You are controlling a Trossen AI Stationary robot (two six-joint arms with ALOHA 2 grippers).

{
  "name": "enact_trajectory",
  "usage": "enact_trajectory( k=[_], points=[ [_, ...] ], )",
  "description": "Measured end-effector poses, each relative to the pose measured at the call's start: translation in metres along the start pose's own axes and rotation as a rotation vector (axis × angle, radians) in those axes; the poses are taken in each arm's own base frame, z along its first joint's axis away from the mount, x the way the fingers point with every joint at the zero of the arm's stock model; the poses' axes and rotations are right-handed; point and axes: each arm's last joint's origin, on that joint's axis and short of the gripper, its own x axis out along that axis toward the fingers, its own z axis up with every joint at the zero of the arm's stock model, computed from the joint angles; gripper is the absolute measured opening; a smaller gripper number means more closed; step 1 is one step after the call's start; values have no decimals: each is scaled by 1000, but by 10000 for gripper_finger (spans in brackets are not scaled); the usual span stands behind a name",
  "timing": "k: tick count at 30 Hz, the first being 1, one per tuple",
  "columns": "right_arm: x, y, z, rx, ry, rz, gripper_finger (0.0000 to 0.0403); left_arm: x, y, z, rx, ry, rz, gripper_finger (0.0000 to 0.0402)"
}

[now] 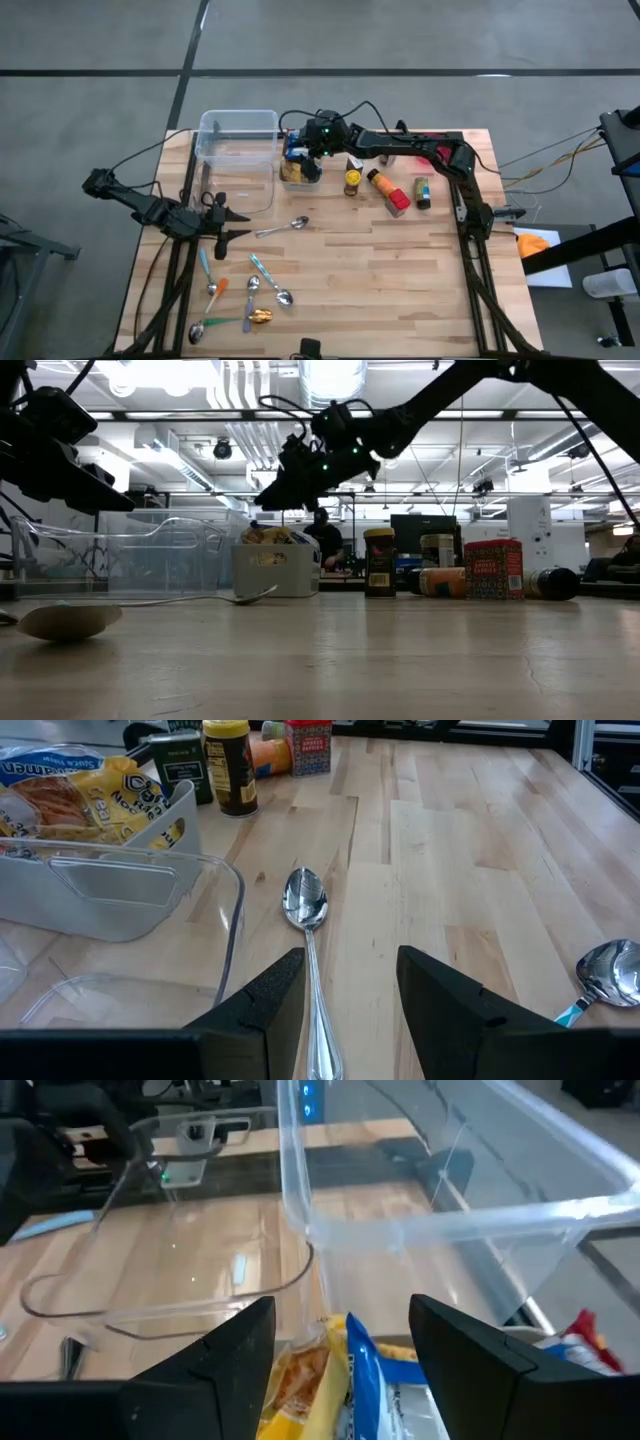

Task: Pick & Place Food Item
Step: Put the yellow seasoning can into the white bin

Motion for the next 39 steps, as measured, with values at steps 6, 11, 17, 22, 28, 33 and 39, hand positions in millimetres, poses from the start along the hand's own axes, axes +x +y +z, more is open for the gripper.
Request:
enact_trajectory(
  k=[6,11,17,22,28,33,39],
  points=[
    [-20,12,22,-33,-6,10,227,0,0,0,0,0,0,163],
    [-32,36,37,-108,-2,-32,227,0,0,0,0,0,0,163],
    [-49,80,41,-186,-17,-72,227,0,0,0,0,0,0,163],
    [-66,112,32,-213,-112,-95,227,0,0,0,-1,0,0,163],
    [-86,137,8,-192,-180,-92,227,0,0,0,0,0,0,163],
    [-98,148,-1,-194,-235,-102,227,0,0,0,0,0,0,163],
    [-108,154,-3,-186,-250,-116,227,0,0,0,0,0,0,164]
  ],
)
